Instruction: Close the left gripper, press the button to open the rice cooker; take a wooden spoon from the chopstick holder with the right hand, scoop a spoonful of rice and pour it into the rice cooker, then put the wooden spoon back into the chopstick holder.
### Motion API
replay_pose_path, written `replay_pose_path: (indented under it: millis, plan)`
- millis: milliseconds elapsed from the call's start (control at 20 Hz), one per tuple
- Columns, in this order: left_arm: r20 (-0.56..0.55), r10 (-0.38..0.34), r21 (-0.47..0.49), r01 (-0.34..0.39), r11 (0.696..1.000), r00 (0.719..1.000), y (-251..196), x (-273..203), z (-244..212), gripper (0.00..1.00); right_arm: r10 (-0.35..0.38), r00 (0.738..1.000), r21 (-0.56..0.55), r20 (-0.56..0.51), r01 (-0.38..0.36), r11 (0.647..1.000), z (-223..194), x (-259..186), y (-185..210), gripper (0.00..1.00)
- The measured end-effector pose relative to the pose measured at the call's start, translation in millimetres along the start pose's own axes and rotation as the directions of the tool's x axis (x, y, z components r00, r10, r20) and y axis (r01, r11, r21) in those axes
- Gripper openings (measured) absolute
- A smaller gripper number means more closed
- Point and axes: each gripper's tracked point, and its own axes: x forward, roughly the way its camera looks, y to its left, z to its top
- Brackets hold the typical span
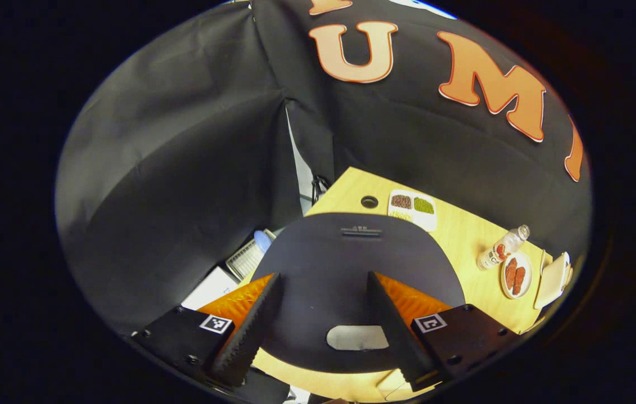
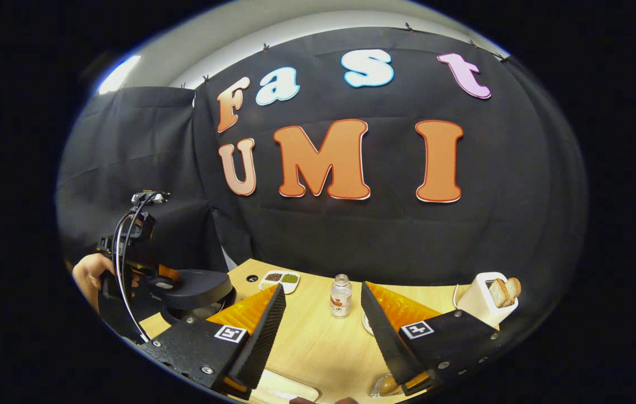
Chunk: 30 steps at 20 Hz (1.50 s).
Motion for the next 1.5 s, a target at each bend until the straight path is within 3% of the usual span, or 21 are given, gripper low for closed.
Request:
replay_pose_path:
  millis: [100, 150, 200, 300, 450, 550, 600, 850, 1000, 1150, 1200, 1500]
  plan:
    - [-0.075, -0.018, -0.024, 0.016, 1.000, 0.997, 2, 15, -25, 1.00, 0.006, 1.000, -0.011, -0.005, -0.006, 1.000, -3, 1, 2, 0.85]
    - [-0.125, -0.028, -0.037, 0.024, 0.999, 0.992, 3, 20, -38, 0.95, 0.007, 1.000, -0.010, -0.009, -0.007, 1.000, -3, 2, 3, 0.85]
    - [-0.077, -0.029, -0.039, 0.026, 0.999, 0.997, 5, 17, -29, 0.96, 0.009, 1.000, -0.007, -0.011, -0.009, 1.000, -3, 2, 5, 0.85]
    - [-0.100, -0.030, -0.033, 0.027, 0.999, 0.995, 2, 21, -36, 0.94, 0.012, 1.000, -0.002, -0.012, -0.012, 1.000, -3, 2, 7, 0.84]
    - [-0.094, -0.017, -0.055, 0.012, 0.998, 0.995, 3, 26, -35, 1.00, 0.025, 1.000, 0.000, -0.013, -0.025, 1.000, -2, 4, 15, 0.85]
    - [-0.086, -0.013, -0.055, 0.008, 0.998, 0.996, 4, 25, -35, 0.96, 0.036, 0.999, -0.002, -0.016, -0.036, 0.999, -4, 6, 20, 0.85]
    - [-0.079, -0.013, -0.055, 0.009, 0.998, 0.997, 3, 25, -35, 1.00, 0.039, 0.999, -0.006, -0.017, -0.039, 0.999, -4, 5, 22, 0.85]
    - [0.009, -0.020, -0.042, 0.020, 0.999, 1.000, 2, 18, -28, 0.95, 0.051, 0.999, -0.016, -0.013, -0.052, 0.999, -1, 3, 34, 0.85]
    - [0.174, -0.058, -0.017, 0.062, 0.998, 0.983, -4, -13, 6, 0.96, 0.039, 0.999, -0.031, 0.007, -0.039, 0.999, 5, 2, 37, 0.85]
    - [0.344, -0.127, 0.033, 0.124, 0.992, 0.930, -21, -61, 36, 0.94, 0.002, 0.999, -0.028, 0.048, -0.001, 1.000, 18, 2, 38, 0.85]
    - [0.398, -0.161, 0.049, 0.154, 0.987, 0.903, -28, -79, 44, 0.98, -0.011, 0.998, -0.030, 0.065, 0.013, 0.999, 23, 1, 38, 0.85]
    - [0.624, -0.325, 0.174, 0.278, 0.945, 0.711, -58, -180, 69, 0.96, -0.107, 0.978, -0.022, 0.182, 0.113, 0.993, 55, -7, 37, 0.84]
